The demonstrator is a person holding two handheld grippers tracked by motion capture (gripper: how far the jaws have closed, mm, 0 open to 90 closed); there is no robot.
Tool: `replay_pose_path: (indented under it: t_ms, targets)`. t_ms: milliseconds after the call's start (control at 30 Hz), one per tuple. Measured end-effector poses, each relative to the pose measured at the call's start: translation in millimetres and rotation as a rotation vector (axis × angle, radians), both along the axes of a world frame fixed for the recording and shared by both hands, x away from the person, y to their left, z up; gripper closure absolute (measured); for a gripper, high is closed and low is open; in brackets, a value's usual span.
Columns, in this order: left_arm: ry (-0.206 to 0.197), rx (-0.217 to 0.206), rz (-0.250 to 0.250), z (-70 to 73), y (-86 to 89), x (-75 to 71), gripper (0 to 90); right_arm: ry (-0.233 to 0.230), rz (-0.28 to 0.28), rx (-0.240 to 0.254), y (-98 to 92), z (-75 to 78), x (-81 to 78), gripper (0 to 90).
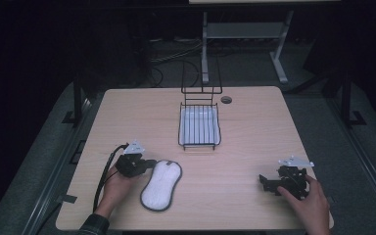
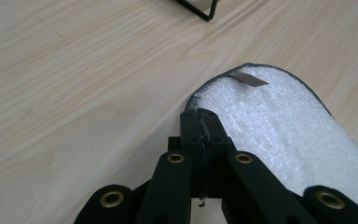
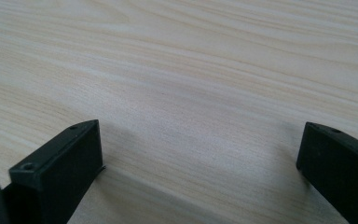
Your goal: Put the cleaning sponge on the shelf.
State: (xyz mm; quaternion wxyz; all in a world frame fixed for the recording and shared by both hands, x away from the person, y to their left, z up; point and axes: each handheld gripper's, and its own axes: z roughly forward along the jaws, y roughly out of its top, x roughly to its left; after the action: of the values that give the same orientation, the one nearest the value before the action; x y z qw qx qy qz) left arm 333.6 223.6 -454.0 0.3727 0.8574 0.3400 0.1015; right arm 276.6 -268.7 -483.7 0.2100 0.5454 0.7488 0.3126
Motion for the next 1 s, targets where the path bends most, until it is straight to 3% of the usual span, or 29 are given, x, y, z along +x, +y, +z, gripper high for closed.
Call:
replay_pose_path:
  t_ms: [267, 333, 467, 533, 767, 1000]
  targets:
    - [0.000, -0.008, -0.031, 2.6, -11.7, -1.4, 89.8, 0.000, 0.000, 0.000, 0.0, 0.0, 0.0, 0.0]
    - [-0.001, -0.029, -0.032, 6.1, -11.3, -5.3, 89.7, 0.000, 0.000, 0.000, 0.0, 0.0, 0.0, 0.0]
    - [-0.002, -0.060, -0.047, 14.6, -7.7, -20.5, 89.8, 0.000, 0.000, 0.000, 0.0, 0.0, 0.0, 0.0]
    - [0.018, -0.083, -0.054, 15.0, -4.2, -30.4, 89.7, 0.000, 0.000, 0.000, 0.0, 0.0, 0.0, 0.0]
    - [0.040, -0.100, -0.060, 15.5, 3.4, -58.7, 89.7, 0.000, 0.000, 0.000, 0.0, 0.0, 0.0, 0.0]
    - [0.044, -0.086, -0.073, 13.7, 2.6, -81.7, 89.7, 0.000, 0.000, 0.000, 0.0, 0.0, 0.0, 0.0]
